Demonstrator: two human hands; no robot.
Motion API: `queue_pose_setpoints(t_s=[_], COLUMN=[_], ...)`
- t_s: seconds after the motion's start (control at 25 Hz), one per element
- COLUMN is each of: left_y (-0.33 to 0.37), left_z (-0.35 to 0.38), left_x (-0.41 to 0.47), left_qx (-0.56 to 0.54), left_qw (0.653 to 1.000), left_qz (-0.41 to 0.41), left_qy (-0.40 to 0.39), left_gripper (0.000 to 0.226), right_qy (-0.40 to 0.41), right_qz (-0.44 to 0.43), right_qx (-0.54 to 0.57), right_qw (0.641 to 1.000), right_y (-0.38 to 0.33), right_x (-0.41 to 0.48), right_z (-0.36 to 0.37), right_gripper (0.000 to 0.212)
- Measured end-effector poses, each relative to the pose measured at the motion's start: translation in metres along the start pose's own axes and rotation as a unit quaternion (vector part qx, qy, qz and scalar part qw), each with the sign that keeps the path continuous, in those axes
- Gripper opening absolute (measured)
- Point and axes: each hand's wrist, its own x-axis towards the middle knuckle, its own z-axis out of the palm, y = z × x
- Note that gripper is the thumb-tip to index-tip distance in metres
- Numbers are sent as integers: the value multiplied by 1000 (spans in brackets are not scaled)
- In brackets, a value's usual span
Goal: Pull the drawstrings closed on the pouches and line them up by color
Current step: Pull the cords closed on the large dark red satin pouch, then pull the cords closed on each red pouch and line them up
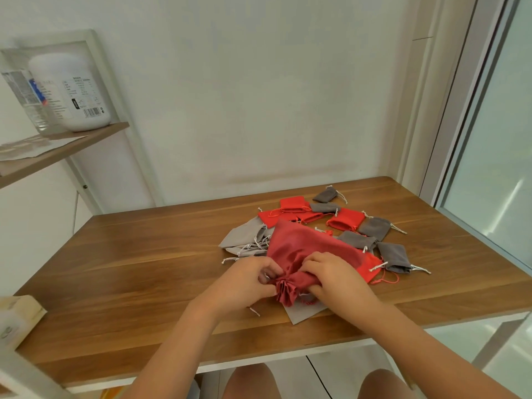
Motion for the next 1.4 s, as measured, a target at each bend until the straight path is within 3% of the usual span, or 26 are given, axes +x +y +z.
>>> queue_pose_setpoints(t_s=[0.08,0.2,0.28,0.32,0.36,0.4,0.44,0.52,0.6,0.64,0.8,0.92,1.04,1.08,1.12,1.2,1.28,1.4], left_y=[4,7,6,7,6,4,1,-13,-35,-47,-110,-161,-188,-189,-186,-177,-170,-179], left_z=[-13,-49,-65,-69,-71,-72,-75,-86,-105,-115,-151,-157,-148,-143,-137,-120,-101,-90], left_x=[1,5,14,20,27,35,41,53,64,70,102,120,129,134,140,152,157,157], left_qx=[-99,-248,-316,-350,-387,-415,-435,-421,-378,-359,-280,-122,0,31,59,98,132,156], left_qw=[994,964,943,932,919,906,895,887,892,894,900,918,884,883,900,945,955,948], left_qz=[20,87,92,77,58,37,17,-14,-24,-23,-71,-187,-329,-320,-274,-198,-236,-271], left_qy=[30,52,52,47,50,67,101,189,249,267,327,329,332,341,333,241,121,64], left_gripper=[28,55,66,64,59,53,49,39,30,28,25,30,47,51,50,52,61,62], right_qy=[30,64,34,6,-12,-19,-17,-2,5,11,-22,-32,-48,-50,-48,-47,-71,-122], right_qz=[23,73,66,65,66,66,69,68,65,69,111,83,62,58,52,43,68,122], right_qx=[82,307,520,598,637,636,605,473,360,346,427,261,186,168,145,88,33,15], right_qw=[996,947,851,799,768,769,793,878,931,936,897,961,979,983,987,994,995,985], right_y=[-1,6,4,2,1,1,2,5,6,6,-1,10,24,28,33,42,48,53], right_x=[12,44,69,80,92,106,119,143,163,170,195,206,203,202,204,208,208,203], right_z=[-13,-49,-71,-79,-82,-81,-77,-65,-52,-47,-26,0,23,28,34,43,47,53], right_gripper=[14,16,21,24,25,26,25,31,34,29,17,25,31,32,33,37,47,60])
